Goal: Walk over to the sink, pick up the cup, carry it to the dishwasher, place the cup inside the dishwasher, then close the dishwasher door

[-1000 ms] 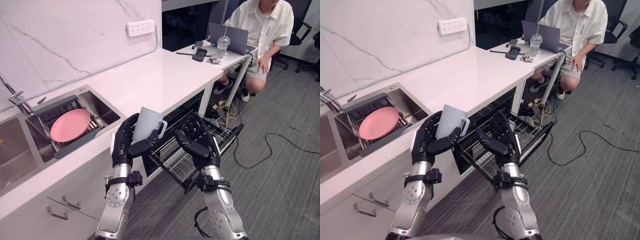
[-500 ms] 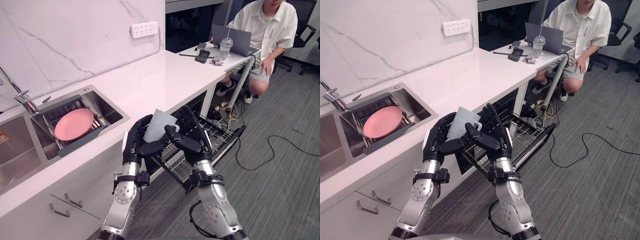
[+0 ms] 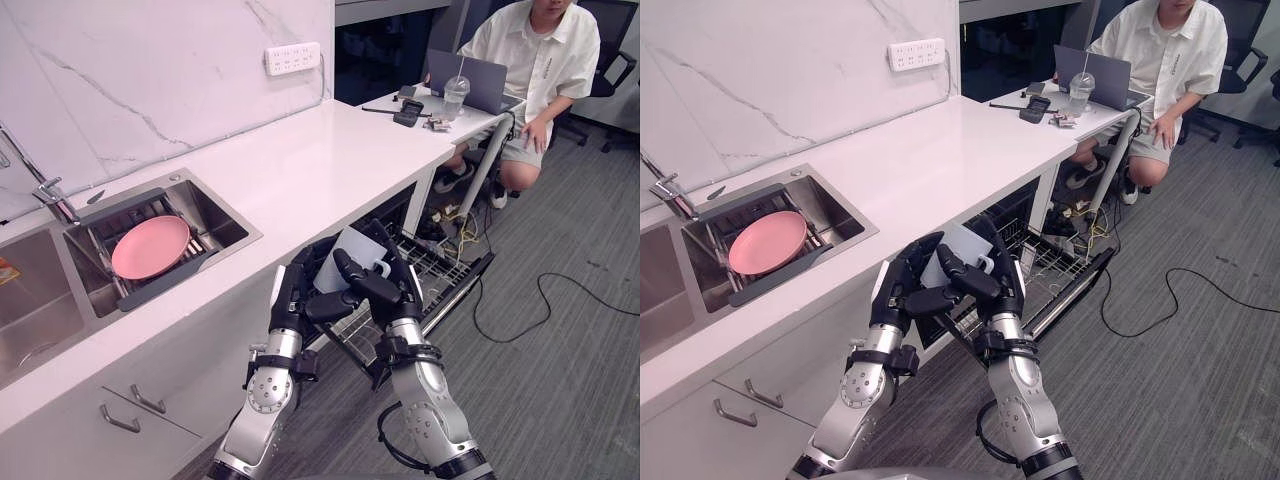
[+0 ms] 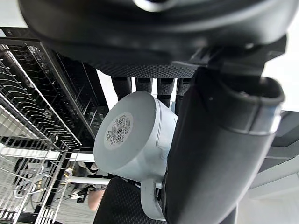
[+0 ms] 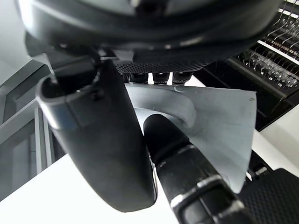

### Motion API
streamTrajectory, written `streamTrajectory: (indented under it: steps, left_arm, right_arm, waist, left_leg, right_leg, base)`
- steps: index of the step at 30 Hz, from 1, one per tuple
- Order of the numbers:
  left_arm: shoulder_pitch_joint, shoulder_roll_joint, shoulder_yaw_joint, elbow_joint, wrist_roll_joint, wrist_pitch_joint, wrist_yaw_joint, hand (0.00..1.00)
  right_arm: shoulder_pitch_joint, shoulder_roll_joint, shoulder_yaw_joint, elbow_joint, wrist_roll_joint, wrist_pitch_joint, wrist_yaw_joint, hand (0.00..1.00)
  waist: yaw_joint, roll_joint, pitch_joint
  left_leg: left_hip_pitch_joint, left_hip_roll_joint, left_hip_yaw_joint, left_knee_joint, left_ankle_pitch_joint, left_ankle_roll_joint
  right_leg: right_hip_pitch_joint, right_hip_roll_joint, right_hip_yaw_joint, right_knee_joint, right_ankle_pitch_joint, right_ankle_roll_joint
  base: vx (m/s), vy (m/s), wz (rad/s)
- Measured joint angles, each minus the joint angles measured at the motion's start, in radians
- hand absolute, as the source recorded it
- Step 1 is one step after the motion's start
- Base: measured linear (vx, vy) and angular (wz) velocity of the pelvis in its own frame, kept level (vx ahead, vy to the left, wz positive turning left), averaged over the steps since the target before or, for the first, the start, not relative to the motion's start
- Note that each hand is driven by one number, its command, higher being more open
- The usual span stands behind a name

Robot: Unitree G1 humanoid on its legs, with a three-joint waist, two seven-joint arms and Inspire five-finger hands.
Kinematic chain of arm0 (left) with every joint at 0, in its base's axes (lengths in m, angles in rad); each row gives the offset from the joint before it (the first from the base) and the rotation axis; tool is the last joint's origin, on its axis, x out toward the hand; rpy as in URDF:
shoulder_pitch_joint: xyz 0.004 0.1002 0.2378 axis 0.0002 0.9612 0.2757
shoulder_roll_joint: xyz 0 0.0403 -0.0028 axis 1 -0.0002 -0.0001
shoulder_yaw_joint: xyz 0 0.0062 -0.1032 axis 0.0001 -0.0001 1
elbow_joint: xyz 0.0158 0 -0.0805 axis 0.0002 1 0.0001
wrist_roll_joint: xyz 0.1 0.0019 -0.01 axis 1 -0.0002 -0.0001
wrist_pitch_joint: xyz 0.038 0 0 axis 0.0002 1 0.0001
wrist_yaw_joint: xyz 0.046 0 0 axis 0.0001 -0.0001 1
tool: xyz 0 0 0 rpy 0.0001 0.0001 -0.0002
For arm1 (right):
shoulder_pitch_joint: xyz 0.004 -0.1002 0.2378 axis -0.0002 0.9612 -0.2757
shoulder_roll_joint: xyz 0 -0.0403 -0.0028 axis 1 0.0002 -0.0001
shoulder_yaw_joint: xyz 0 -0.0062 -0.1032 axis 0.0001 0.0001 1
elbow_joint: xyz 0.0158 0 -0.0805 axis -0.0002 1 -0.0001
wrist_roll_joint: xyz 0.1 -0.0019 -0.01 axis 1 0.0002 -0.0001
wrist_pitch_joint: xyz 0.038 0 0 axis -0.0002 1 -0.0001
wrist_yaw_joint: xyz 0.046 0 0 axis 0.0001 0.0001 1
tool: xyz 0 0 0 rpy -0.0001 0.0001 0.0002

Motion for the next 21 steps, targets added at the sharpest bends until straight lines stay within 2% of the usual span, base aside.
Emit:
streamTrajectory:
  steps: [2,8,9,21]
  left_arm:
    - [0.0,0.013,-0.003,0.0,0.0,0.0,0.008,0.3]
    - [-0.012,0.038,-0.015,0.0,0.027,0.003,0.02,0.3]
    - [-0.017,0.042,-0.016,0.0,0.034,0.004,0.02,0.3]
    - [-0.075,0.089,-0.046,-0.013,0.128,0.005,0.028,0.3]
  right_arm:
    - [-0.009,-0.001,0.007,0.009,0.0,0.007,-0.01,0.9]
    - [-0.014,-0.002,0.01,0.015,0.015,0.015,-0.018,0.9]
    - [-0.016,-0.004,0.01,0.015,0.02,0.015,-0.019,0.3]
    - [-0.072,-0.08,0.023,0.021,0.217,0.011,-0.019,0.3]
  waist:
    - [0.001,-0.003,-0.002]
    - [0.002,-0.032,-0.021]
    - [0.002,-0.034,-0.022]
    - [0.0,-0.042,-0.02]
  left_leg:
    - [0.0,0.0,0.0,0.0,0.002,0.0]
    - [-0.009,-0.002,-0.004,0.001,0.005,0.0]
    - [-0.009,-0.002,-0.004,0.001,0.005,0.0]
    - [-0.016,-0.002,0.002,0.007,0.005,0.0]
  right_leg:
    - [-0.001,0.0,0.0,0.001,0.001,0.0]
    - [-0.006,-0.002,-0.003,0.0,0.005,0.0]
    - [-0.006,-0.002,-0.003,0.0,0.005,0.0]
    - [-0.011,-0.002,0.003,-0.005,0.015,-0.002]
  base:
    - [-0.04,-0.01,0.0]
    - [-0.02,-0.004,0.01]
    - [0.0,0.0,0.0]
    - [-0.01,0.0,-0.01]
